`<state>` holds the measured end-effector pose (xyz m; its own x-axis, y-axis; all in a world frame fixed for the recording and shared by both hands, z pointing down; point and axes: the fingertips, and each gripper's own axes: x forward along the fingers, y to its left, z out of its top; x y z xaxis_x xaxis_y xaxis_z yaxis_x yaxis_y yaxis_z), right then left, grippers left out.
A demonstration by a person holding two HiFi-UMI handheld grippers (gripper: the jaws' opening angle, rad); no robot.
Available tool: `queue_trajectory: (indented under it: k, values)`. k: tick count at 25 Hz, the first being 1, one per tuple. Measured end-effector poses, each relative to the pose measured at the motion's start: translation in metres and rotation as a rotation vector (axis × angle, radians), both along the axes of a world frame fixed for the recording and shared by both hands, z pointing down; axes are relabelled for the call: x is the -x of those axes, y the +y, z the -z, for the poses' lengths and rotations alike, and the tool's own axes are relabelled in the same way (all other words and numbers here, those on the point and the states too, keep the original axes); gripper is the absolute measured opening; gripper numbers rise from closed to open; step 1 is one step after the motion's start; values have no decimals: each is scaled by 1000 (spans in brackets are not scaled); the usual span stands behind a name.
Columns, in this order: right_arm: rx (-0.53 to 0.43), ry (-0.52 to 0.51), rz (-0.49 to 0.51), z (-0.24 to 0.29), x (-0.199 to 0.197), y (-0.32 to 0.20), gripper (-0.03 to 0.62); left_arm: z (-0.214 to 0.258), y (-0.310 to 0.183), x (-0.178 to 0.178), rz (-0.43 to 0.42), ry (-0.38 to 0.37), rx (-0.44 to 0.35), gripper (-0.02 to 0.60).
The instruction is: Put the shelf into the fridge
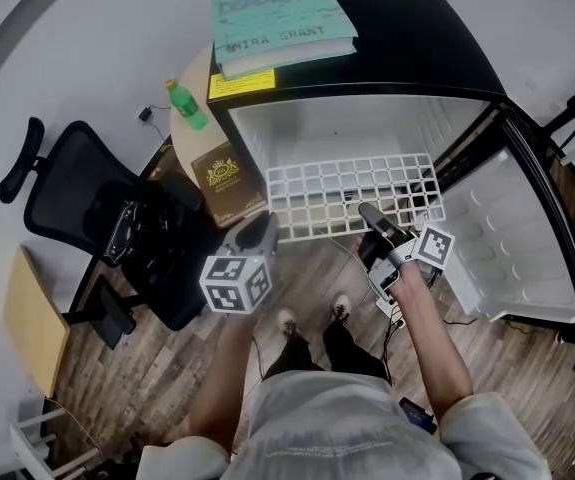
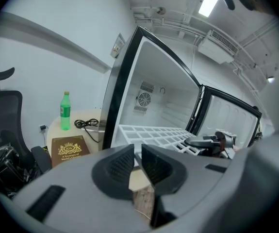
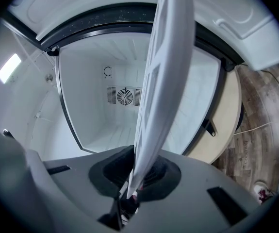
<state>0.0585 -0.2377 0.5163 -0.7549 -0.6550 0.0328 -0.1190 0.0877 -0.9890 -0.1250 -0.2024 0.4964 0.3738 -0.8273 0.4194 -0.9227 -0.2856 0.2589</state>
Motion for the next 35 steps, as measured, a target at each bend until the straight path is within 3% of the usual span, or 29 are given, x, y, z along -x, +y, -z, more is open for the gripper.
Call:
queue_trajectory:
  k: [35]
  values:
    - [1,-1,-8,-6,1,-3,38,-6,-9,3,20,31,35,48]
